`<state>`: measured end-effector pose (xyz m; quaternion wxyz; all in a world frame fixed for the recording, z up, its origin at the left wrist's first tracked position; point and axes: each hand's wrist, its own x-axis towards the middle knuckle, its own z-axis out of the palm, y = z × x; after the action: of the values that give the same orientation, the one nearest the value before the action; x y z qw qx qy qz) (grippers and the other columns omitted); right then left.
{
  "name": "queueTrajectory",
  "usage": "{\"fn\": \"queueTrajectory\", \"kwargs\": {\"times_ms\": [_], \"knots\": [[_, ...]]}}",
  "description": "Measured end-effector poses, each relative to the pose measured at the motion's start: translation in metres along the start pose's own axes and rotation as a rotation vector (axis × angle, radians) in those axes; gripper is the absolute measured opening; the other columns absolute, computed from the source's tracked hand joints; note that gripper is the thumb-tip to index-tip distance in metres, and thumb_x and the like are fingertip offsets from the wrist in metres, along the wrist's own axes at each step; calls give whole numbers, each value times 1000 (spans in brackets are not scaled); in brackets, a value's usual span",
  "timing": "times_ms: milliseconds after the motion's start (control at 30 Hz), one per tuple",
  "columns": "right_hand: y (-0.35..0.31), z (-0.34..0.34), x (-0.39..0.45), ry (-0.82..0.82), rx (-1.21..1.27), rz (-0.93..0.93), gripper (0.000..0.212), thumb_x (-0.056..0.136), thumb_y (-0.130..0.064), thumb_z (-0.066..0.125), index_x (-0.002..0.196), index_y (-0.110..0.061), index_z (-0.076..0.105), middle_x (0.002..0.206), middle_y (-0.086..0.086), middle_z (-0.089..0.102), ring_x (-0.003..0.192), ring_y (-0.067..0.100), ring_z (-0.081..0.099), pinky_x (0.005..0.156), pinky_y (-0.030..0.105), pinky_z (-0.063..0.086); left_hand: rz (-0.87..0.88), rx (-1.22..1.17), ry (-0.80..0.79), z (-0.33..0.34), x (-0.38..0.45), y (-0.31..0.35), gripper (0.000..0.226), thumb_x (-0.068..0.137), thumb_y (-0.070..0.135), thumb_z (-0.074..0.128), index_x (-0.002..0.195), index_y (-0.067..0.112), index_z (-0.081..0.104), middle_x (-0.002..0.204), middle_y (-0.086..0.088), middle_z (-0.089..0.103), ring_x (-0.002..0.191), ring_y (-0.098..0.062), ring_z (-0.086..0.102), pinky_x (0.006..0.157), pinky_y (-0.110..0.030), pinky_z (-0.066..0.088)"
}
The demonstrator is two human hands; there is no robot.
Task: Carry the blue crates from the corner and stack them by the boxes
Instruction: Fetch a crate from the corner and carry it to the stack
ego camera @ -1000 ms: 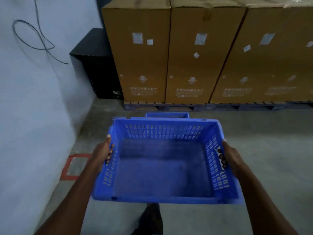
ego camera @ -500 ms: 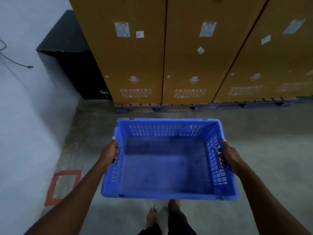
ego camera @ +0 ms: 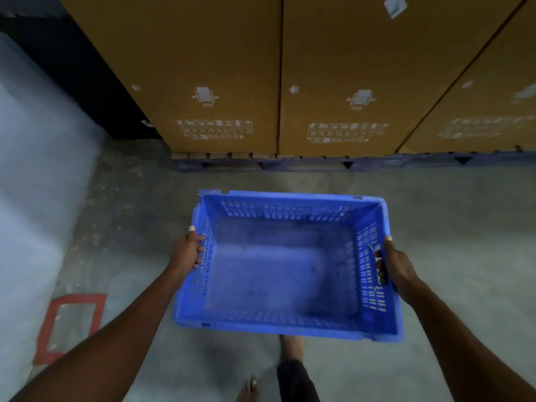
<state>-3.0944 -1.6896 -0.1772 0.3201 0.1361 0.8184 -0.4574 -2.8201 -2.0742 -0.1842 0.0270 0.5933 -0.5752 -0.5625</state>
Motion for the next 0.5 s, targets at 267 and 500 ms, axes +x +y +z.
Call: {"fn": "queueTrajectory", "kwargs": {"times_ms": [267, 500], "knots": [[7, 34, 90, -26, -10, -1, 64, 97, -69, 36, 83, -9, 58, 58, 7, 50, 45, 22, 41, 48, 31, 37, -21, -20, 31, 36, 80, -15, 47, 107, 51, 28, 100, 15, 56, 65, 0, 41, 33, -4, 32, 38, -16, 26], [6, 52, 129, -26, -6, -3, 63, 97, -68, 35, 81, -11, 57, 57, 5, 48, 43, 19, 40, 44, 29, 36, -56, -47, 53, 55, 113, -20, 47, 107, 52, 26, 87, 21, 54, 63, 1, 39, 30, -2, 29, 36, -14, 23]]}}
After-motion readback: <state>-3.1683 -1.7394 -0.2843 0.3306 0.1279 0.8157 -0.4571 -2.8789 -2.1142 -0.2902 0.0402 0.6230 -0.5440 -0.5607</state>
